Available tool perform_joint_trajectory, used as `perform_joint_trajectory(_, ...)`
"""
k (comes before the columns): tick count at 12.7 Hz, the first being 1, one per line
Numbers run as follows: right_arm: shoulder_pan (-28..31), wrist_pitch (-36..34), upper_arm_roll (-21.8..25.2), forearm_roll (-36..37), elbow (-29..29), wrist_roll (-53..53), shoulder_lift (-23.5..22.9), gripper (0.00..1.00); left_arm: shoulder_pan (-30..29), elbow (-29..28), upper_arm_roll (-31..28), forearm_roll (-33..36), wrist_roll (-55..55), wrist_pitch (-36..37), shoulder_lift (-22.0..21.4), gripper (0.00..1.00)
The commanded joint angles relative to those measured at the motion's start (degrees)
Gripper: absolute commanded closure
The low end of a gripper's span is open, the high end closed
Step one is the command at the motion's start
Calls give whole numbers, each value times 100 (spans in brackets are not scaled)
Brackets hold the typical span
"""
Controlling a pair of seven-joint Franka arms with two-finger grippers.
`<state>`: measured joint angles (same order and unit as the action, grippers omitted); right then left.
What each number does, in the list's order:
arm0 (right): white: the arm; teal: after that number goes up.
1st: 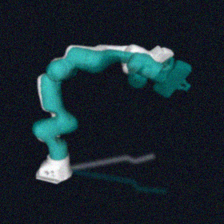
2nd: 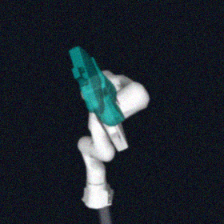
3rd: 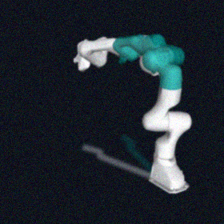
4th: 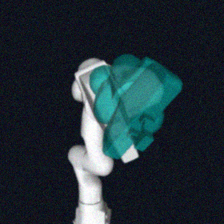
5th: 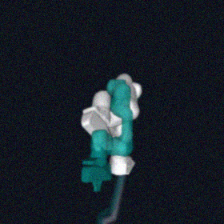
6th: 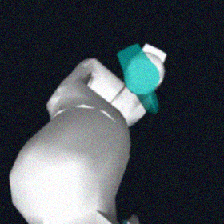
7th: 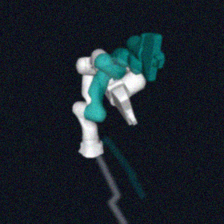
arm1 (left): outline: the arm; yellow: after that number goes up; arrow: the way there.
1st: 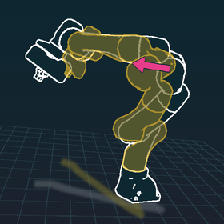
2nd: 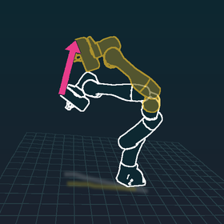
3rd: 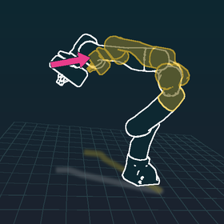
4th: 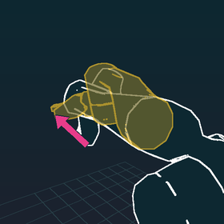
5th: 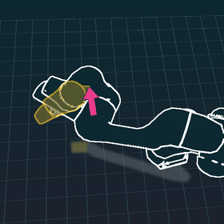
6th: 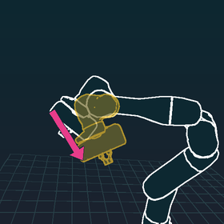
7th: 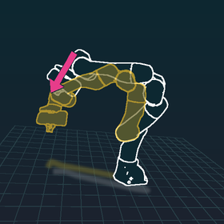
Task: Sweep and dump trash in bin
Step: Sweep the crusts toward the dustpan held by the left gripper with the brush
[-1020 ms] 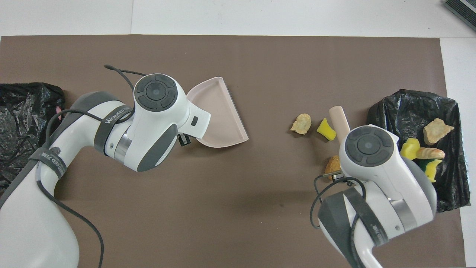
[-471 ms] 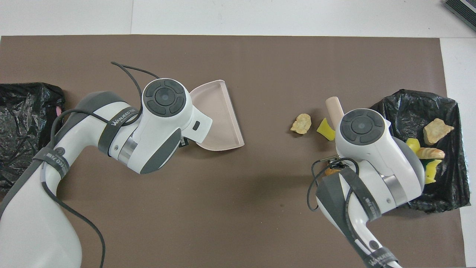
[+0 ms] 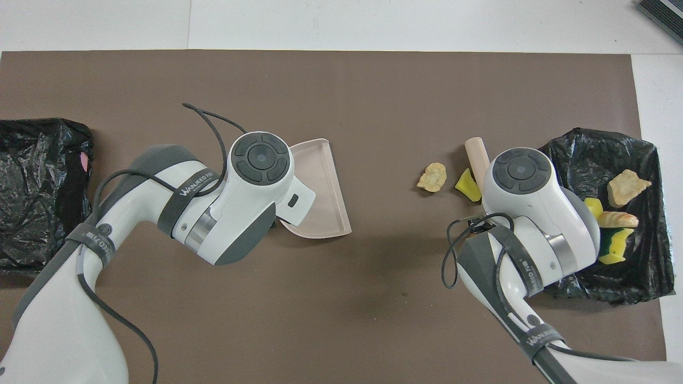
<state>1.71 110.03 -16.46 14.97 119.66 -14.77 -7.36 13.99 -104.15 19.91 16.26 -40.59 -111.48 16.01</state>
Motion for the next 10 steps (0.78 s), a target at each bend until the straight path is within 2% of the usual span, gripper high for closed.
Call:
perform_joint_trajectory(1, -82, -42, -59, -380, 49, 315, 50, 100, 24, -377, 12, 88, -159, 109, -326, 100)
perform_joint_trajectory(10, -883, -166, -59, -1855, 40, 607, 24, 100, -11, -579, 48, 62, -440, 48, -414, 100)
